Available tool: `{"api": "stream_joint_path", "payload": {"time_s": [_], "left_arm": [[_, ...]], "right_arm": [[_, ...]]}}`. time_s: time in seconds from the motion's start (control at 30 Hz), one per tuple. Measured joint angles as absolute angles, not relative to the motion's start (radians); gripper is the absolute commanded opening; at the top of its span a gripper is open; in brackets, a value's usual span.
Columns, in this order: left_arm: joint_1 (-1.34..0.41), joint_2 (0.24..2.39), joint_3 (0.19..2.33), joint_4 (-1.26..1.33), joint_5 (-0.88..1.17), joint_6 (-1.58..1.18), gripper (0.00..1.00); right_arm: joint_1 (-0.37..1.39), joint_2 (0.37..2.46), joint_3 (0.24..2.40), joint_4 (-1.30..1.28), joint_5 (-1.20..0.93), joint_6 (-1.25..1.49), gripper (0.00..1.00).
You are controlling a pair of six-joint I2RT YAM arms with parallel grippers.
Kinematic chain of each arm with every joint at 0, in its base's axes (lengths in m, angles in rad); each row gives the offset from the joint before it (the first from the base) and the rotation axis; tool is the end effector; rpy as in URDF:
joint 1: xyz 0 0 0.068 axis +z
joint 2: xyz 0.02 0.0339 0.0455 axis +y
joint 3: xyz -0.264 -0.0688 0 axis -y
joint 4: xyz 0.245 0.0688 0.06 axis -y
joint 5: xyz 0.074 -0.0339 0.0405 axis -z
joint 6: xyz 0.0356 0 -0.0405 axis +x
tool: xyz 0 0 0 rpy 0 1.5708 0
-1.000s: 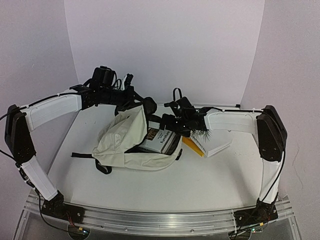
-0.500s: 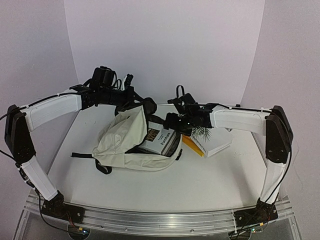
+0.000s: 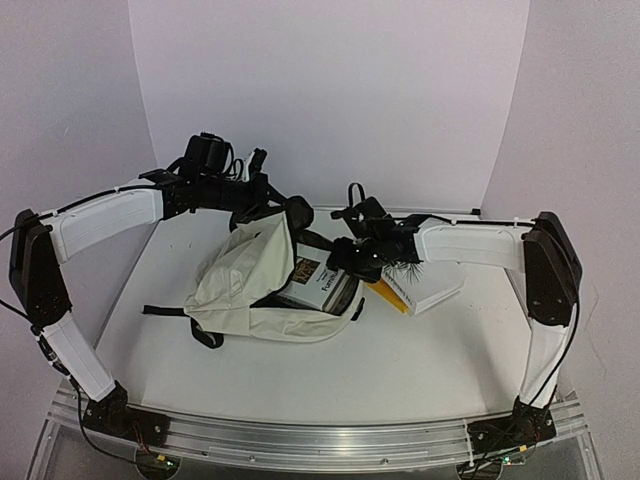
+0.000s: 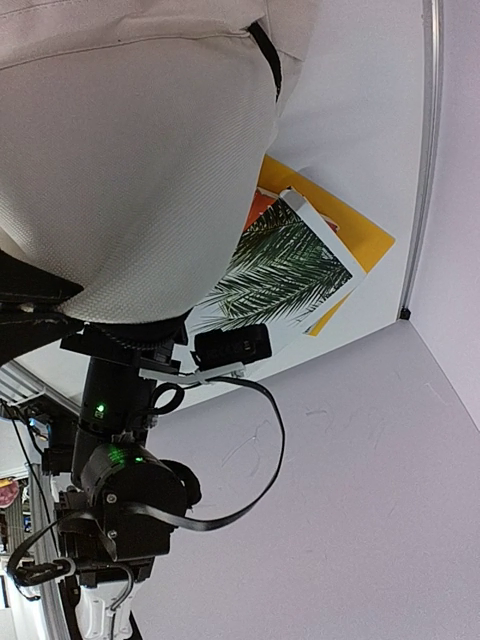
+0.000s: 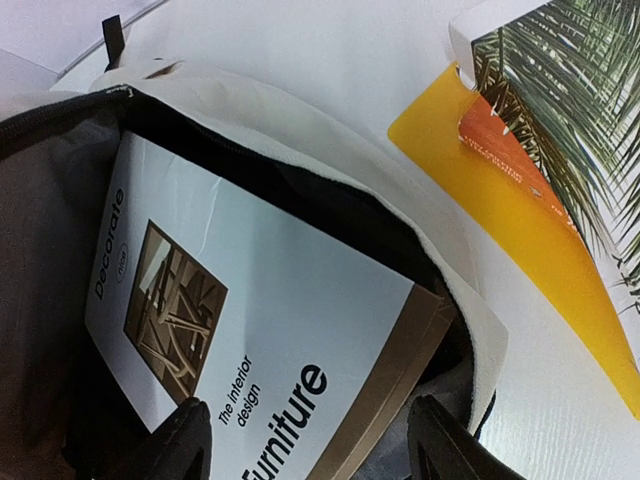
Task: Pack the student bag
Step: Place the book in the student bag.
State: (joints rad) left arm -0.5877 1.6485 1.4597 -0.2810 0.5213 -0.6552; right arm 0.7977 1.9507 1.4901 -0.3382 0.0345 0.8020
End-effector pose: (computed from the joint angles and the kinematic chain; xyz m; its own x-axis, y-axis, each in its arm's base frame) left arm 0.3113 -0.2287 0.3422 -0.8169 -0.0907 -0.5696 0.4447 0.5300 -0.7221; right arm 0.3085 0.3144 0.2250 -0.8500 0.1574 -0.5028 -0.1260 0.8658 0.4842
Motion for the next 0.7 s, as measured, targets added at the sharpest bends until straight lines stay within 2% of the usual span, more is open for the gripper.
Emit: {"api": "stream_joint_path", "payload": {"time_s": [0.27,0.7], "left_arm": [[-0.588,1.649,1.46,-0.281,0.522,-0.655,0.0],[-0.583,1.649,1.46,-0.302,0.523,-0.656,0.0]], "right_arm": [[0.808,1.965,1.48,-0.318,0.032,0.82,0.46],[0.805,2.091,1.48,-0.076,-0.071,0.84,0.36]]}}
